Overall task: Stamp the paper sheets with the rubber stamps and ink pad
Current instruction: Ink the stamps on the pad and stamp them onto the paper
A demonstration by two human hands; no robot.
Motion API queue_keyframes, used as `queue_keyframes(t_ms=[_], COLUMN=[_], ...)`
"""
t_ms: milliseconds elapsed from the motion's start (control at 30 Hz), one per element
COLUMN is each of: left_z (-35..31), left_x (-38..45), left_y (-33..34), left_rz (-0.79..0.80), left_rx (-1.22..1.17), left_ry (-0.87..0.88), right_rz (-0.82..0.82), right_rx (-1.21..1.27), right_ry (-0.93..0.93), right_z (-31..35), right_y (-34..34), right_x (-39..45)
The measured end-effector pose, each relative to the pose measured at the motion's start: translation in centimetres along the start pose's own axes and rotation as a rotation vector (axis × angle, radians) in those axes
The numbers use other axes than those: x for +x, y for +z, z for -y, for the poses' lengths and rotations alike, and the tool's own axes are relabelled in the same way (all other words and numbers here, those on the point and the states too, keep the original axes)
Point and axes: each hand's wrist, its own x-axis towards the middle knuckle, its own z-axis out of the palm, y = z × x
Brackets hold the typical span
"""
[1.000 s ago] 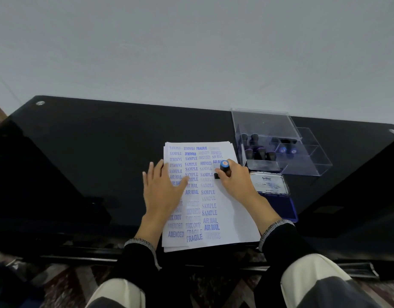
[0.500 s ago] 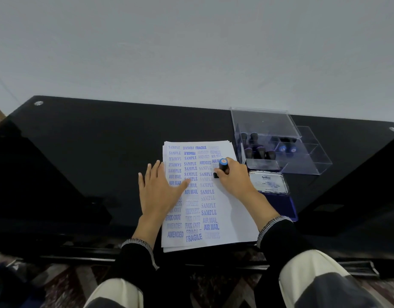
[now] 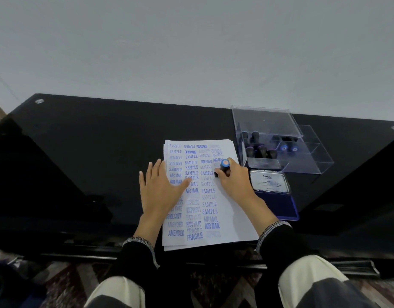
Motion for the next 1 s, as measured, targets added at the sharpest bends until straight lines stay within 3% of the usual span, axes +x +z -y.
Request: queue_keyframes(t_ms=[667, 1000], left_z=[0.0, 0.0], left_x=[0.0, 0.2], left_y=[0.1, 0.1], left_rz=[-0.028, -0.035], left_rx=[0.014, 0.024], left_ry=[0.001, 0.002], right_rz=[0.061, -0.2], right_rx=[0.042, 0.919], right_ry=[0.031, 0.3], right_z=[0.2, -0.9], right_y=[-0.9, -5.1], right_x=[0.5, -0.5])
